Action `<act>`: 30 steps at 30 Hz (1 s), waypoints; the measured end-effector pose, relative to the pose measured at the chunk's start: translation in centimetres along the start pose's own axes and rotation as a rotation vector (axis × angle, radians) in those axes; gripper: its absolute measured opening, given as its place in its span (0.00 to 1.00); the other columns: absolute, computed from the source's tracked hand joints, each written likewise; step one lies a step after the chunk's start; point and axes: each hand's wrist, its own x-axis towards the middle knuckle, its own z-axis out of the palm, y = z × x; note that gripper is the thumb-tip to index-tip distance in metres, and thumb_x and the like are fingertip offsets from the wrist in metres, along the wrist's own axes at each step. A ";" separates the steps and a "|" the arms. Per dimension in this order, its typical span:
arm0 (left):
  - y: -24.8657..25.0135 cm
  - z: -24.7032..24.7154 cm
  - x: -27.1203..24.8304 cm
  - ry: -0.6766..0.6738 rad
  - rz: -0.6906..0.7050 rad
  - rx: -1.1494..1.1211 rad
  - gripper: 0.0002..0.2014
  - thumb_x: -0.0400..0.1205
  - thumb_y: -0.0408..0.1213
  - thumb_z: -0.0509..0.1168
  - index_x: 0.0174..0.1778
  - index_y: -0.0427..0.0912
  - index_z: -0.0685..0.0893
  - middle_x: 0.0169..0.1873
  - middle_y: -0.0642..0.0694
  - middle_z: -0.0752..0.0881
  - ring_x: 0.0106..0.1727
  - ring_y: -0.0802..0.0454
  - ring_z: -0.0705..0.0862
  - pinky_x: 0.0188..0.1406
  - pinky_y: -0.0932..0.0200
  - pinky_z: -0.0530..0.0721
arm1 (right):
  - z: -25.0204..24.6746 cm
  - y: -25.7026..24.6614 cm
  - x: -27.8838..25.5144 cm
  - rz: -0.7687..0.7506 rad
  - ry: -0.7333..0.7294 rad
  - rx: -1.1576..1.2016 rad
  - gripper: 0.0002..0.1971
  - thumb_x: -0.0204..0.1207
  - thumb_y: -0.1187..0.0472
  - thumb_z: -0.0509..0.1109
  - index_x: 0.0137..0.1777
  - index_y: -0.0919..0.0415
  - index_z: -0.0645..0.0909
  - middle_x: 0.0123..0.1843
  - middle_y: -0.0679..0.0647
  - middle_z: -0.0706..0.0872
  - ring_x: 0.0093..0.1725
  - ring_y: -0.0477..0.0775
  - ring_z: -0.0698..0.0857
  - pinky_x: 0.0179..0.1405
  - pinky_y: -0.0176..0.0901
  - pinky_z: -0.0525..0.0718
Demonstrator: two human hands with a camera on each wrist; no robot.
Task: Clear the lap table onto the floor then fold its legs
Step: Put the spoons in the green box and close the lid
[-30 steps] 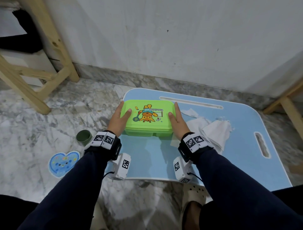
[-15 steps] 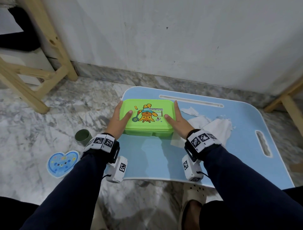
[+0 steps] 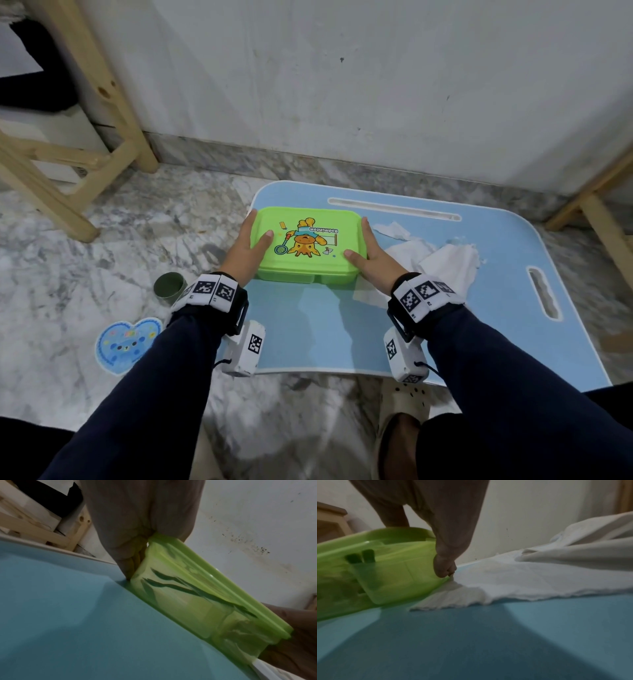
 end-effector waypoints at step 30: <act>2.0 -31.0 -9.8 0.405 -0.005 -0.153 0.12 0.86 0.43 0.53 0.61 0.53 0.79 0.56 0.51 0.82 0.59 0.54 0.79 0.64 0.59 0.73 | 16.8 -22.8 5.1 -0.294 -0.198 0.472 0.33 0.79 0.72 0.62 0.80 0.56 0.53 0.72 0.63 0.75 0.68 0.65 0.78 0.62 0.58 0.81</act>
